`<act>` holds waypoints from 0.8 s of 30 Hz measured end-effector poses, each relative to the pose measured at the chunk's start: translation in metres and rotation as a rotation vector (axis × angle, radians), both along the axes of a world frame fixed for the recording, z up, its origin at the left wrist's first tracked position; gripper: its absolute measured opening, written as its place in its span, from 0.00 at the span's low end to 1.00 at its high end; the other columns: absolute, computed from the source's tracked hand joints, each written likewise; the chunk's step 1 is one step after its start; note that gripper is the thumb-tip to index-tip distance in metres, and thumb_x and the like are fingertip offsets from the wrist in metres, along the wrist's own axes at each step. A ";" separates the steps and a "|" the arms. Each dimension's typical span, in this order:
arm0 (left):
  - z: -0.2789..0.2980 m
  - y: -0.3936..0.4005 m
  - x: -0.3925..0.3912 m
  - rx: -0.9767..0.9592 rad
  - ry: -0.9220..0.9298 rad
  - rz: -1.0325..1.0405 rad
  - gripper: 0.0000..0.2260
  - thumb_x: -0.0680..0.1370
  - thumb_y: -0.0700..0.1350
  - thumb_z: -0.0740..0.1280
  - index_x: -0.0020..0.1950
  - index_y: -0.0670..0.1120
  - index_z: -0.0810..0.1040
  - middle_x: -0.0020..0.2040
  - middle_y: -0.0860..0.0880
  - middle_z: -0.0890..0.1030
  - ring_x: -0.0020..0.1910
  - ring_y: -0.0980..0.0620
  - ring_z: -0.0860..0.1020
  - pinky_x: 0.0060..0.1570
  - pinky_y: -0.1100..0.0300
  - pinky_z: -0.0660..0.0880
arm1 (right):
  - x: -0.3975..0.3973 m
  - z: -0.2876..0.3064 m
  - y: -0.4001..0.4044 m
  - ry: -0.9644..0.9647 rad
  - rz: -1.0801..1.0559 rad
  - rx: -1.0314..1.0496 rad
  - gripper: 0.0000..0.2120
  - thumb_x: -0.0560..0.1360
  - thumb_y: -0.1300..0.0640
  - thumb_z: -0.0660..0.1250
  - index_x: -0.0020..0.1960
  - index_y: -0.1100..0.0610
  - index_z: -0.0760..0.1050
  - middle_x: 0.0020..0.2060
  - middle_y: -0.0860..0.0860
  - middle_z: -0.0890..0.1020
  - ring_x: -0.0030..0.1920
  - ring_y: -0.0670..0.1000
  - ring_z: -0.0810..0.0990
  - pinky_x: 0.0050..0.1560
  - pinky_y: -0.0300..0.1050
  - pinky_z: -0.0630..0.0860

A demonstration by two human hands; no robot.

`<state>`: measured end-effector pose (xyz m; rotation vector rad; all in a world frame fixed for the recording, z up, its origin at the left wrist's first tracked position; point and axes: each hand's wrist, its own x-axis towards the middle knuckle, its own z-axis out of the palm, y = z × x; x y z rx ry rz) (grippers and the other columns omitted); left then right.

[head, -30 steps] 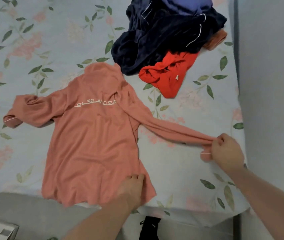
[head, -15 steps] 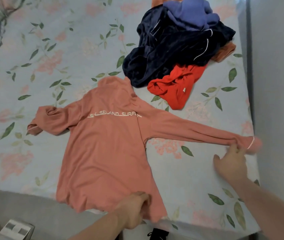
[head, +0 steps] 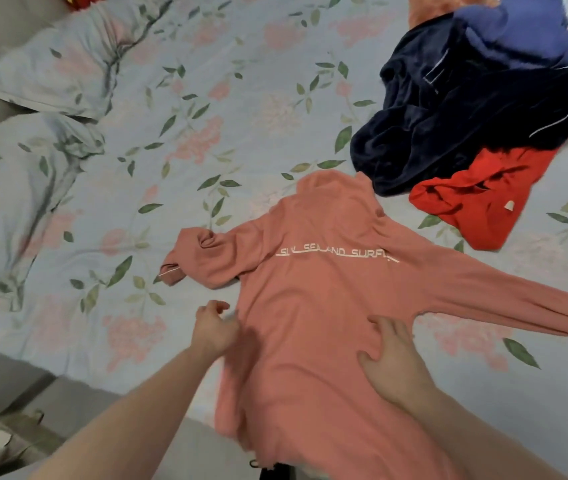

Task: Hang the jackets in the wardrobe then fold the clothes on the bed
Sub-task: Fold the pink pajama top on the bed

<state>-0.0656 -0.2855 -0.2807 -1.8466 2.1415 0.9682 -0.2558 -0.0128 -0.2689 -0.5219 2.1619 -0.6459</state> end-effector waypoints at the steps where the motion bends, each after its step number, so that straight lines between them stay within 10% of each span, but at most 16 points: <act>1: 0.000 -0.026 0.004 -0.004 0.014 0.067 0.18 0.75 0.44 0.73 0.64 0.42 0.77 0.63 0.42 0.76 0.57 0.43 0.77 0.61 0.52 0.74 | 0.006 0.000 -0.018 -0.003 0.001 0.002 0.30 0.73 0.53 0.72 0.73 0.48 0.66 0.69 0.48 0.68 0.70 0.52 0.72 0.69 0.49 0.71; 9: -0.070 -0.227 0.044 0.022 0.180 0.466 0.29 0.65 0.57 0.72 0.62 0.46 0.73 0.63 0.41 0.77 0.50 0.39 0.84 0.53 0.42 0.83 | 0.034 -0.012 -0.159 -0.052 -0.013 0.098 0.29 0.75 0.53 0.71 0.74 0.51 0.67 0.69 0.51 0.68 0.64 0.53 0.76 0.68 0.46 0.70; 14: -0.052 -0.254 0.021 0.184 0.235 0.308 0.44 0.62 0.61 0.73 0.72 0.38 0.69 0.59 0.35 0.82 0.44 0.40 0.86 0.42 0.45 0.84 | 0.041 -0.038 -0.233 -0.120 -0.140 0.063 0.28 0.76 0.53 0.71 0.74 0.54 0.67 0.68 0.52 0.74 0.63 0.51 0.77 0.65 0.46 0.73; 18: -0.042 -0.254 0.012 0.316 0.182 -0.012 0.19 0.66 0.52 0.74 0.50 0.40 0.83 0.36 0.47 0.84 0.36 0.47 0.83 0.49 0.47 0.84 | 0.044 -0.046 -0.271 -0.204 -0.234 0.037 0.28 0.80 0.51 0.69 0.76 0.54 0.64 0.59 0.48 0.76 0.47 0.44 0.77 0.43 0.37 0.71; 24: 0.014 -0.328 -0.012 -0.363 0.558 0.076 0.04 0.74 0.42 0.67 0.48 0.48 0.79 0.45 0.46 0.84 0.43 0.46 0.82 0.47 0.55 0.79 | 0.034 -0.042 -0.300 -0.090 -0.224 0.053 0.33 0.77 0.56 0.71 0.78 0.56 0.62 0.64 0.51 0.77 0.65 0.51 0.76 0.59 0.39 0.68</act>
